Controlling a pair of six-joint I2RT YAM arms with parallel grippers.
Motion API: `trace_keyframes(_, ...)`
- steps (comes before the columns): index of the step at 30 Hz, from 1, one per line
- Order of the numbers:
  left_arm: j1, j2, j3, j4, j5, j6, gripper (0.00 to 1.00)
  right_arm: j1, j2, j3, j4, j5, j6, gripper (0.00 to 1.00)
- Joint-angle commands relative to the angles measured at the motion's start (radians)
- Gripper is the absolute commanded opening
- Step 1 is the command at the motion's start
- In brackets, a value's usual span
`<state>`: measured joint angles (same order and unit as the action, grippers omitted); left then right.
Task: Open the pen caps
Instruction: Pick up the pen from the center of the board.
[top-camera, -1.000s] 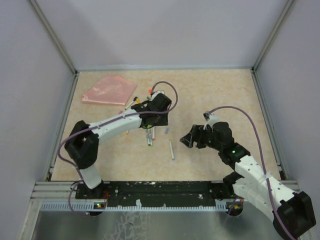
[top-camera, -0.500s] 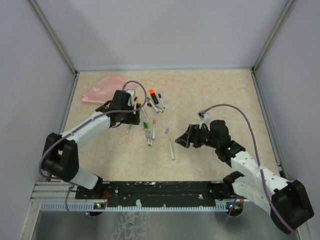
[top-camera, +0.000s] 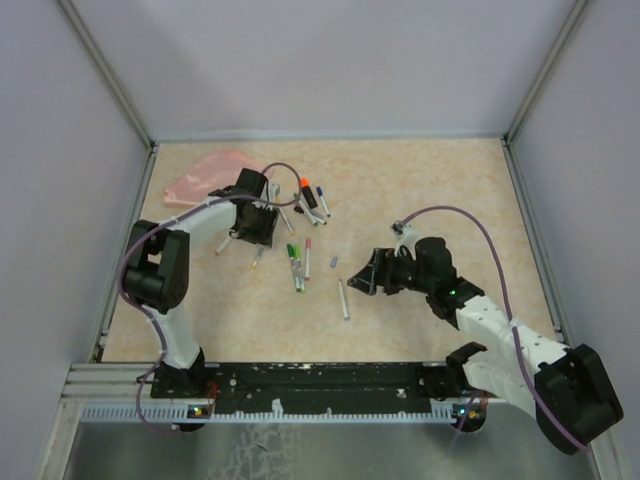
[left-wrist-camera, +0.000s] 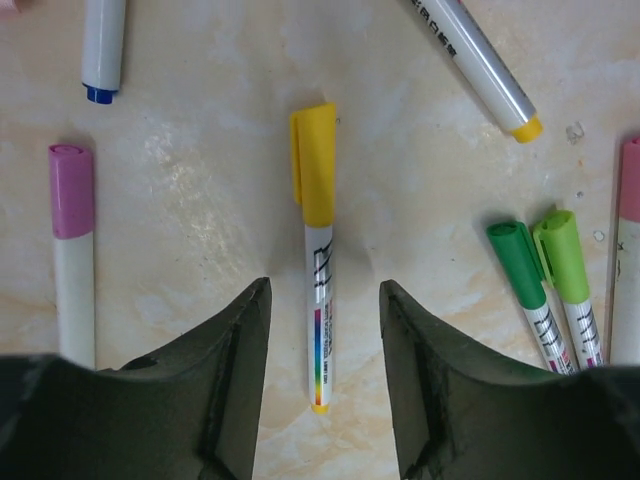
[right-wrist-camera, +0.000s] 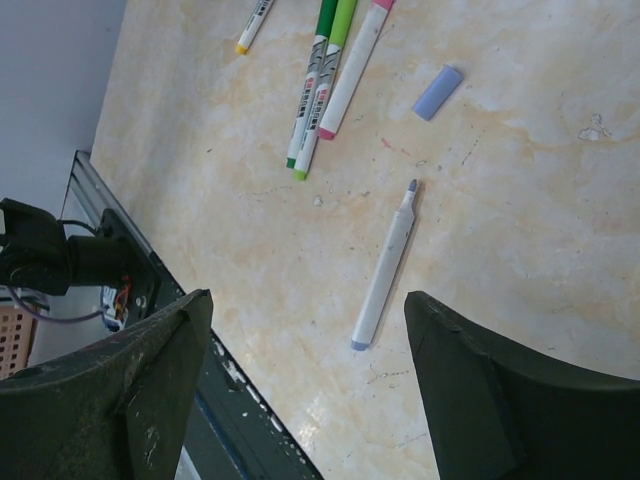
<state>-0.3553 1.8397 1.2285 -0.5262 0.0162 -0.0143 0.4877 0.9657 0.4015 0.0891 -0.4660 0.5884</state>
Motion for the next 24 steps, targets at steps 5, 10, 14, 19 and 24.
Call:
trace_keyframes(5, 0.010, 0.067, 0.062, -0.038, 0.009, 0.039, 0.45, -0.005, 0.018, 0.068, 0.062, -0.002, -0.004, 0.78)
trace_keyframes(10, 0.010, 0.071, 0.045, -0.040, -0.002, 0.033, 0.36, -0.006, 0.043, 0.081, 0.074, -0.010, -0.006, 0.78)
trace_keyframes(14, 0.010, 0.067, 0.016, -0.032, -0.006, 0.032, 0.27, -0.006, 0.065, 0.090, 0.096, -0.021, -0.004, 0.78)
trace_keyframes(19, 0.010, 0.031, -0.022, -0.015, -0.014, 0.021, 0.06, -0.006, 0.076, 0.113, 0.116, -0.044, -0.004, 0.77)
trace_keyframes(24, 0.010, -0.082, -0.052, -0.003, 0.016, -0.002, 0.00, -0.003, 0.070, 0.148, 0.150, -0.089, 0.004, 0.77)
